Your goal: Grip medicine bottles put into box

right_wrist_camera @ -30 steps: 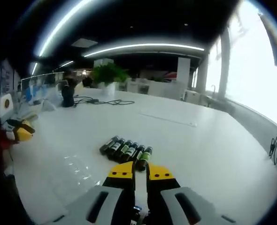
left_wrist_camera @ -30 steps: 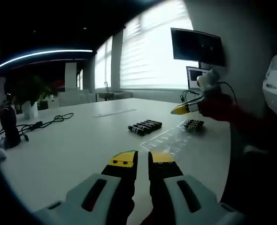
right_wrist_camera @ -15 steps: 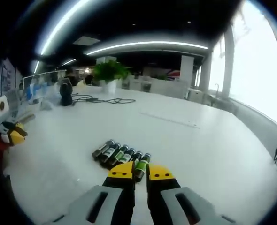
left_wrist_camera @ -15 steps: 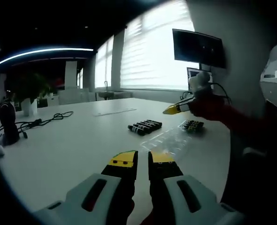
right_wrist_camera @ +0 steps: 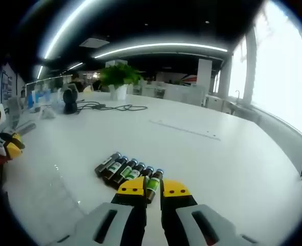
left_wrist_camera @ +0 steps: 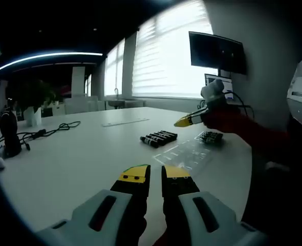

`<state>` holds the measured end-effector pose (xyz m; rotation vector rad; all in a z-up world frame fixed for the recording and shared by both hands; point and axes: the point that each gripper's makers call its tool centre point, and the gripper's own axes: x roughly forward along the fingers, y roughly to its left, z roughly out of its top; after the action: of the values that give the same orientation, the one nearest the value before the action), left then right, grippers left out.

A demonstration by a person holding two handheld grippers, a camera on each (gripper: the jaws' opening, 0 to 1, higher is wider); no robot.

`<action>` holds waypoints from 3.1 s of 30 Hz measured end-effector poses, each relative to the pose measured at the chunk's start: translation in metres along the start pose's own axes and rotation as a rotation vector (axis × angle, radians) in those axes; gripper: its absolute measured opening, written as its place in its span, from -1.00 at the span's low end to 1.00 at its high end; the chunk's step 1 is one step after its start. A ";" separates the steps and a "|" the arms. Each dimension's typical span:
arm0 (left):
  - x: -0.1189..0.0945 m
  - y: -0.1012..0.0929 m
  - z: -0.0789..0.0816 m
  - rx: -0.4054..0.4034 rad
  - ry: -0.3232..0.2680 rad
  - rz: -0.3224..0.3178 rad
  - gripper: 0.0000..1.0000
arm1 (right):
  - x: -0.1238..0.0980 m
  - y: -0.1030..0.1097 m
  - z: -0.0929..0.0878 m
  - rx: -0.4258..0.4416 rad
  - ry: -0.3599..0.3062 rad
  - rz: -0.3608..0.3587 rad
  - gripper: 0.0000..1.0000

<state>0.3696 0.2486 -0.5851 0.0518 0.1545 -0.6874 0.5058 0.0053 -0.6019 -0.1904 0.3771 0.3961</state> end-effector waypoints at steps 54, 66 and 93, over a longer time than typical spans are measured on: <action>0.002 -0.002 -0.001 0.005 0.010 0.001 -0.94 | 0.040 -0.013 -0.031 0.004 0.209 -0.037 -0.84; 0.001 -0.002 -0.001 0.006 0.008 -0.001 -0.94 | 0.042 -0.013 -0.032 -0.018 0.202 -0.033 -0.86; -0.002 -0.004 0.002 0.012 0.001 -0.003 -0.94 | 0.035 -0.016 -0.028 0.001 0.175 -0.029 -0.88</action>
<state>0.3661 0.2466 -0.5825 0.0640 0.1515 -0.6914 0.5335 -0.0042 -0.6394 -0.2305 0.5464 0.3521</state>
